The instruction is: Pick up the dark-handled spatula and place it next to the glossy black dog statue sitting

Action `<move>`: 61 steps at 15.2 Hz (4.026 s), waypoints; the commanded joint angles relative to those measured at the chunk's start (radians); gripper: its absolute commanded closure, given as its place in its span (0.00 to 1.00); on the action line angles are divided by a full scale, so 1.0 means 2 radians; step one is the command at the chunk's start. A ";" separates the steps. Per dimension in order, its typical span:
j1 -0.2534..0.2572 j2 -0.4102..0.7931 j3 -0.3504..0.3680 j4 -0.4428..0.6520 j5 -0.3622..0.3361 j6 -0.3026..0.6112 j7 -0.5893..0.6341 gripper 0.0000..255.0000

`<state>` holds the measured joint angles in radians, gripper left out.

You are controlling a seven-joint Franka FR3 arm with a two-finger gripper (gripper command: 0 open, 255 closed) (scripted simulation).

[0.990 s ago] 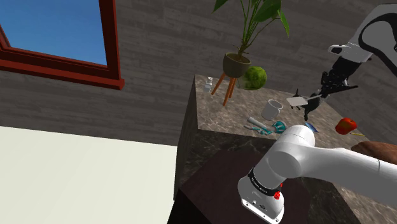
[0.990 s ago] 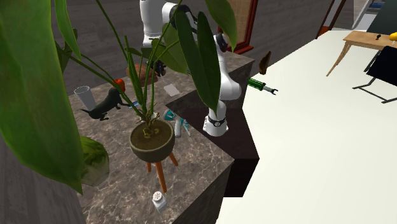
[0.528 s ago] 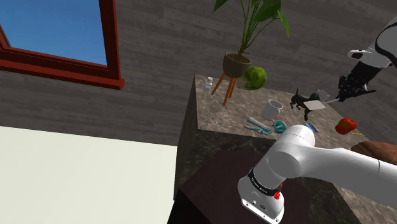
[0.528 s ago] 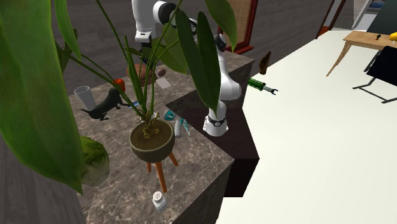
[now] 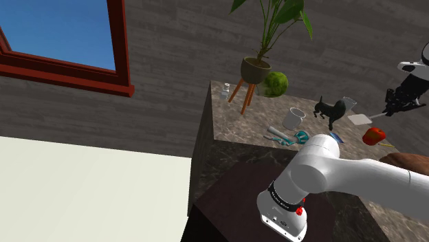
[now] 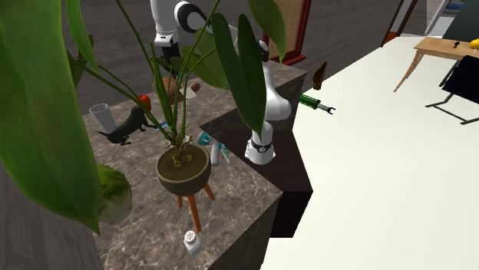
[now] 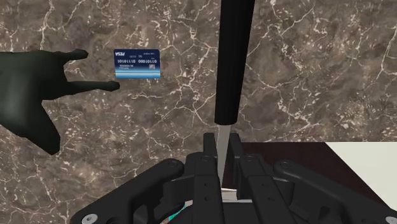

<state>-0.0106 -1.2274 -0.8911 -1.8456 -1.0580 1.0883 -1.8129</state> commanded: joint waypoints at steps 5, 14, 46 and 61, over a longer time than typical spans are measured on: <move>-0.009 -0.022 -0.018 -0.029 -0.019 0.018 0.000 1.00; -0.028 -0.059 -0.044 -0.087 -0.044 0.046 0.011 1.00; -0.086 -0.154 -0.184 -0.228 -0.171 0.144 0.029 1.00; -0.089 -0.159 -0.195 -0.233 -0.181 0.150 0.029 0.00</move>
<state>-0.1882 -1.5450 -1.2816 -2.3116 -1.4201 1.3888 -1.7541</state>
